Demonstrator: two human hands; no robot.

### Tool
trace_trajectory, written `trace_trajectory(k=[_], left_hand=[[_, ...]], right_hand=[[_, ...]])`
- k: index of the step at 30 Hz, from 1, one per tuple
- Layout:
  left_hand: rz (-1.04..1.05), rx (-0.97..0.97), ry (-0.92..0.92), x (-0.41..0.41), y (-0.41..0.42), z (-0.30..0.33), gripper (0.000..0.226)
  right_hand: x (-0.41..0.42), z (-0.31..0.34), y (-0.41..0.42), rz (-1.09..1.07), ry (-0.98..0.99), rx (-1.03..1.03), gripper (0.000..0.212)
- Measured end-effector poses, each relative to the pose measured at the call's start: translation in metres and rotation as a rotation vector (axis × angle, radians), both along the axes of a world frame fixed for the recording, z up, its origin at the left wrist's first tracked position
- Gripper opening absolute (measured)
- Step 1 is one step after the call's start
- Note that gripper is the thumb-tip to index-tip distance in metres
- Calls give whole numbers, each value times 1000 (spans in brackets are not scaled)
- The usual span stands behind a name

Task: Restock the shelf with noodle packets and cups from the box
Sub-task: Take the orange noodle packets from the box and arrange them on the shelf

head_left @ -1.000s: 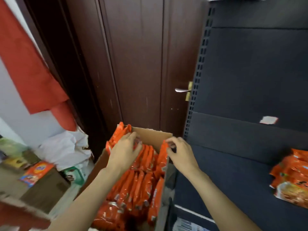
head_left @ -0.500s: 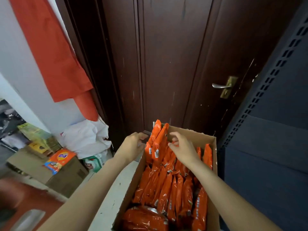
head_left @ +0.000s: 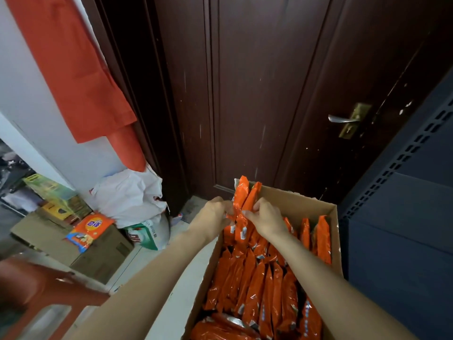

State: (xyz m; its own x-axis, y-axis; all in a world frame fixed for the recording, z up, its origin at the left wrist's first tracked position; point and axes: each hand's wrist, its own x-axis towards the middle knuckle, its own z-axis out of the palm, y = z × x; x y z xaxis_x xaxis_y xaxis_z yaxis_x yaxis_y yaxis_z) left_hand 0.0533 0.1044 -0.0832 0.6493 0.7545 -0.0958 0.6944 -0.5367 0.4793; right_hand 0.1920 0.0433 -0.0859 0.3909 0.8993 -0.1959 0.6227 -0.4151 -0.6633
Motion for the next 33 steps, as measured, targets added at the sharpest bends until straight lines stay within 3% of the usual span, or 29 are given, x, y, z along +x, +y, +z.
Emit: trace_trajectory(k=[6, 12, 18, 21, 24, 26, 30, 33], left_hand=[[-28, -5, -172, 1, 4, 10, 8], [-115, -28, -457, 21, 0, 36, 9], [-220, -64, -601, 79, -41, 74, 13], [-274, -69, -678, 112, -72, 89, 13], [-344, -87, -716, 149, -111, 101, 12], [-380, -91, -734, 176, -140, 107, 11], [-458, -133, -712, 238, -206, 110, 14], [-479, -187, -677, 289, -260, 104, 11]], right_hand=[[4, -11, -2, -104, -36, -21, 13], [25, 20, -28, -342, 232, 235, 17], [61, 65, -76, -501, 278, 419, 16], [81, 89, -118, -493, 403, 526, 12], [107, 106, -172, -388, 469, 584, 26], [128, 111, -210, -337, 452, 599, 29], [187, 109, -282, -361, 261, 600, 7], [234, 104, -336, -434, 192, 599, 3]])
